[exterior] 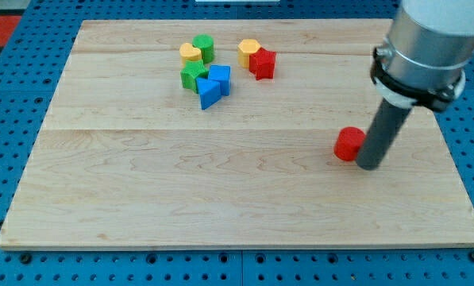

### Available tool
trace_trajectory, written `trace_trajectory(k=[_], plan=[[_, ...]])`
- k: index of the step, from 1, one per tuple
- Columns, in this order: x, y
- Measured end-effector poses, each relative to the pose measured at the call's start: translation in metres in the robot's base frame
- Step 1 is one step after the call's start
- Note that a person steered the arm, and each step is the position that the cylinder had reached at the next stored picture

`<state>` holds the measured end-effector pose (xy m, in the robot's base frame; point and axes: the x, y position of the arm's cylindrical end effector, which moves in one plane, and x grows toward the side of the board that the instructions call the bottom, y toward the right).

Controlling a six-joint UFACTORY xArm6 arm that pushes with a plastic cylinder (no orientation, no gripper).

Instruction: Push the red circle towards the red star

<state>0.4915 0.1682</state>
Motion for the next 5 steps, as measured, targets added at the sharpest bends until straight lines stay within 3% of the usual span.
trace_trajectory(k=[1, 2, 3, 5], plan=[[-0.039, -0.005], [-0.044, -0.016], [-0.047, -0.049], [-0.097, -0.116]])
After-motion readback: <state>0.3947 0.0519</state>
